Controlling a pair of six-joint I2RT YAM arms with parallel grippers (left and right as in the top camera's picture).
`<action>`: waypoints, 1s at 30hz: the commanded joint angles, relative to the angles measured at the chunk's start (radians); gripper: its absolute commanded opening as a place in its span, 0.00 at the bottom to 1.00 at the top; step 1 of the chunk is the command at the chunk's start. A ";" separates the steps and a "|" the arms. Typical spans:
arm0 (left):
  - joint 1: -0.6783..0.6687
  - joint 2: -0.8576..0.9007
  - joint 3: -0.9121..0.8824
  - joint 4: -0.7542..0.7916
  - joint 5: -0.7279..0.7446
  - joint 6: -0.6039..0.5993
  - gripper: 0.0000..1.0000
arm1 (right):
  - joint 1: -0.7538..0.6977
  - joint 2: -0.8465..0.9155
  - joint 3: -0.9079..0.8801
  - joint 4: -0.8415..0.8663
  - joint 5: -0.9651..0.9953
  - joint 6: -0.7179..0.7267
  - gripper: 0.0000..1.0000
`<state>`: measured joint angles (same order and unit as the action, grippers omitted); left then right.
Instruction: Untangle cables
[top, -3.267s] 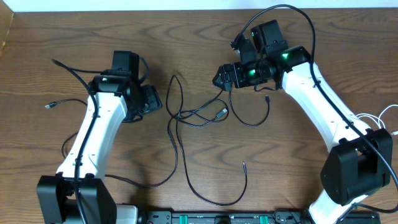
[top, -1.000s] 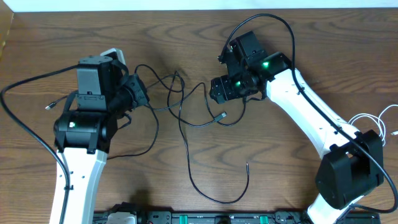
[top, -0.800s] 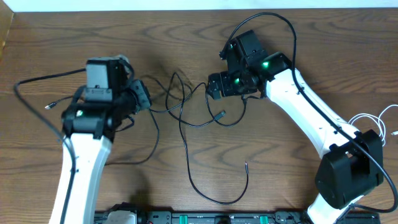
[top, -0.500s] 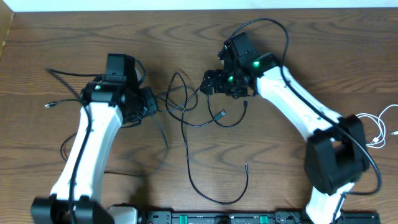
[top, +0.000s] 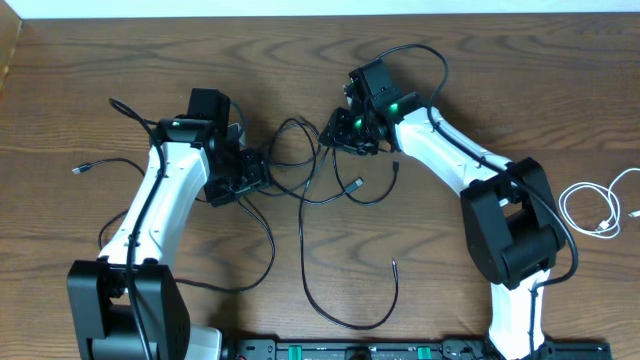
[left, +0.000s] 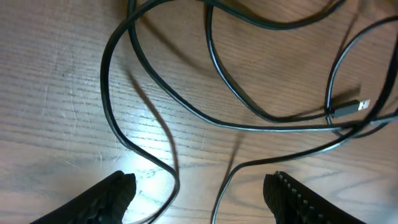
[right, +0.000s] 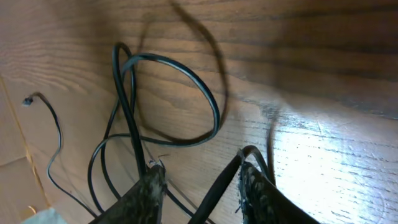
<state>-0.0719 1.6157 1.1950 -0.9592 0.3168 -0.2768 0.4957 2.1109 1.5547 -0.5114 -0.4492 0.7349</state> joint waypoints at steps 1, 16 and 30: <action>0.003 -0.028 -0.002 0.007 0.013 0.063 0.72 | 0.014 0.010 0.000 0.002 -0.015 0.034 0.32; 0.003 -0.028 -0.002 0.023 0.133 0.140 0.72 | 0.006 0.009 0.000 0.036 -0.027 0.011 0.01; -0.002 -0.028 -0.002 0.195 0.382 -0.027 0.73 | -0.070 -0.335 0.085 -0.107 -0.072 -0.345 0.01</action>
<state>-0.0719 1.6043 1.1942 -0.7948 0.6380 -0.1875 0.4149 1.8725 1.6119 -0.6189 -0.5133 0.5125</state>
